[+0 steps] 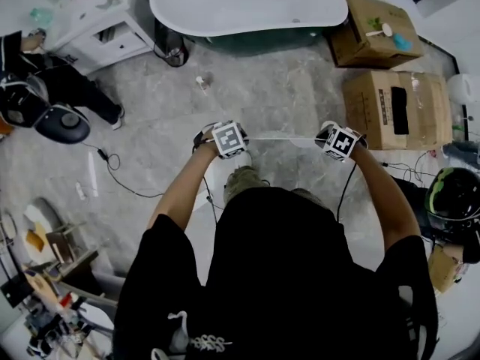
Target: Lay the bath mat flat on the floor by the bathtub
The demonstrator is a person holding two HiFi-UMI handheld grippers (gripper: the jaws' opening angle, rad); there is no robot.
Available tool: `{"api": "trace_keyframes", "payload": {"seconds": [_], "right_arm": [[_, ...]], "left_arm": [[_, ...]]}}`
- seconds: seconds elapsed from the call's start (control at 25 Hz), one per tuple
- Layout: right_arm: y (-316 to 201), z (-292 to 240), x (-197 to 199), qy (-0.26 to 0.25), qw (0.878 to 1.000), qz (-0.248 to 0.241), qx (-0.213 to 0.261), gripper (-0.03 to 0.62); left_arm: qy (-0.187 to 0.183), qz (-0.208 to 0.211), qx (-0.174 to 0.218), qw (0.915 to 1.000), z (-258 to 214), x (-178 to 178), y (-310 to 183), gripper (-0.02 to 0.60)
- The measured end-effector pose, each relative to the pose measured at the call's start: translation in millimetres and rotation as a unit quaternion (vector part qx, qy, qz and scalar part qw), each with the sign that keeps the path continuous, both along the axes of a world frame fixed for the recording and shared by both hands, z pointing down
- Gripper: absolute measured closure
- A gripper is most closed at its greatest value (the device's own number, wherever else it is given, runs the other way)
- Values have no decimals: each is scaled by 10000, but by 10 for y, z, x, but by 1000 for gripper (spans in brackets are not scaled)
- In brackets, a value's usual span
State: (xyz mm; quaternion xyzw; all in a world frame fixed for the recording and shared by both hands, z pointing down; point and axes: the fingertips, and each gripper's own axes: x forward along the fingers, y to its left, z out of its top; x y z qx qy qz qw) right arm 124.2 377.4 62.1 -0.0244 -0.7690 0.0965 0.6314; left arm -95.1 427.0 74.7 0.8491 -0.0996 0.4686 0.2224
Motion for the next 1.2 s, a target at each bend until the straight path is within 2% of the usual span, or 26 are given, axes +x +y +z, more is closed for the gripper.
{"api": "trace_keyframes", "payload": {"seconds": [0.08,0.24,0.6,0.8,1.0,1.2], "right_arm": [[-140,-5,-81,110,9999,40,80,565],[-376,-26,-211,297,9994,2,197,565],[-835,-85,-321,85,9995,96,290,565],[-1160,-2,-255,-98,9993,82,342,565],[-1601,135,-65,-209,9990,-280,295,565],[-1986,175,182,-331,9975,-611,156,565]], "left_arm": [[41,47,35,10000,34,-79,-127,557],[175,-114,-102,9997,78,-233,-332,557],[265,-222,-132,9993,19,-316,-736,557],[65,-71,144,9998,-57,-184,-993,557],[-365,-190,3,9992,128,-95,-1401,557],[-455,-355,-242,9980,156,189,-1748,557]]}}
